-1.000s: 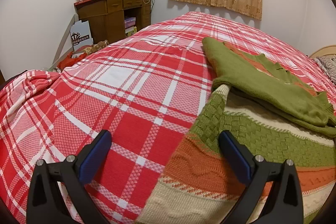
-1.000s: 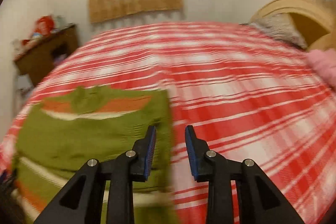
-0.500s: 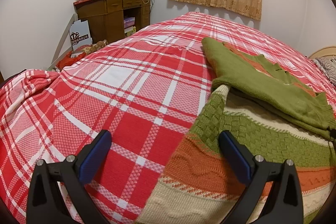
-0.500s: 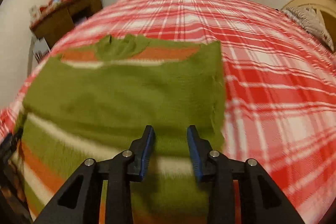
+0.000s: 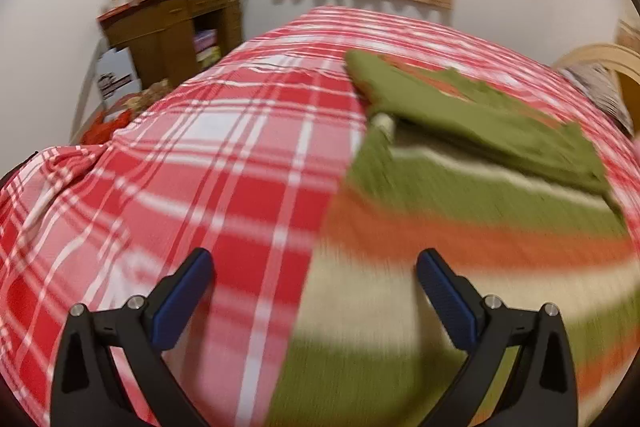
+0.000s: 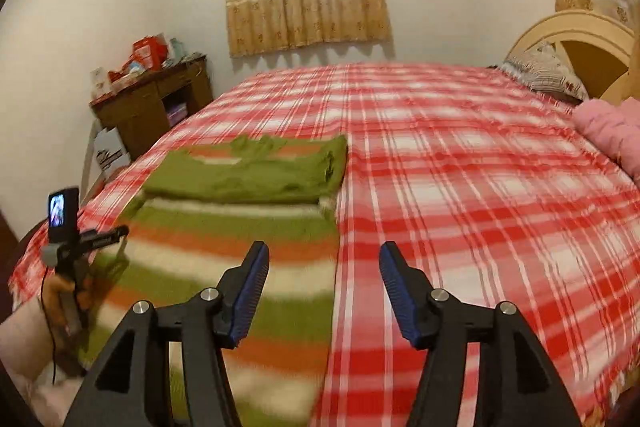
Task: Fold small clothes
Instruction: 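Move both tools to the ribbed green hem of the sweater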
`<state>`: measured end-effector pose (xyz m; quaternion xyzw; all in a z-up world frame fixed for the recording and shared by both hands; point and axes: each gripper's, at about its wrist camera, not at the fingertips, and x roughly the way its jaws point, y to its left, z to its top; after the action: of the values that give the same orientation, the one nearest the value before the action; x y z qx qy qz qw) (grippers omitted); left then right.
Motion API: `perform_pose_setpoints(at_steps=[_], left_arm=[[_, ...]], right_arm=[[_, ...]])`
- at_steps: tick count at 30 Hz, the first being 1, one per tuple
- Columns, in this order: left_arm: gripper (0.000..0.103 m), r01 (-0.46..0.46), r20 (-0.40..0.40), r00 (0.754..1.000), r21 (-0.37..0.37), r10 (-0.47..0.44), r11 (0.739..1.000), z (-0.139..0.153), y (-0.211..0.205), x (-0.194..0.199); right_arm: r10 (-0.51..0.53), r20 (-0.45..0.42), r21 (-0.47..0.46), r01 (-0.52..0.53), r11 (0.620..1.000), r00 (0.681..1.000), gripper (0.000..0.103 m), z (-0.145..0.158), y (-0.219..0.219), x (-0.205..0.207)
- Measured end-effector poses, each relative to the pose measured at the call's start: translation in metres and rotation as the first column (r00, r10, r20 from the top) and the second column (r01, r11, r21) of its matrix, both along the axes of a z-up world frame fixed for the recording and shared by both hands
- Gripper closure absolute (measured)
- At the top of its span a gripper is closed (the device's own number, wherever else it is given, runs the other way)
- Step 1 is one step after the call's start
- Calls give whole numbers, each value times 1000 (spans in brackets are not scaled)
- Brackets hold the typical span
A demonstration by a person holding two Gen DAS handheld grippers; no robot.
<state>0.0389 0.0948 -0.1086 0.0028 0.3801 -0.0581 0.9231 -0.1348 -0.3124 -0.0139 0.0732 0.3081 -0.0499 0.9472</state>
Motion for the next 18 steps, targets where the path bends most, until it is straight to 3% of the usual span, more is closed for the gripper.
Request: perform_pose_setpoints(at_steps=[7, 11, 15, 18], left_arm=[[0, 126, -34, 991, -74, -129, 989, 12, 36, -77], [1, 172, -37, 984, -69, -175, 983, 13, 42, -100], [17, 208, -96, 972, -79, -215, 975, 0, 44, -115], [20, 242, -112, 962, -67, -248, 968, -7, 42, -126]], right_arm=[[44, -70, 148, -34, 988, 997, 36, -52, 9, -23], [99, -140, 148, -78, 986, 985, 36, -73, 25, -18], [134, -210, 152, -103, 983, 969, 36, -89, 39, -24], [149, -246, 180, -106, 978, 958, 36, -101, 44, -34]])
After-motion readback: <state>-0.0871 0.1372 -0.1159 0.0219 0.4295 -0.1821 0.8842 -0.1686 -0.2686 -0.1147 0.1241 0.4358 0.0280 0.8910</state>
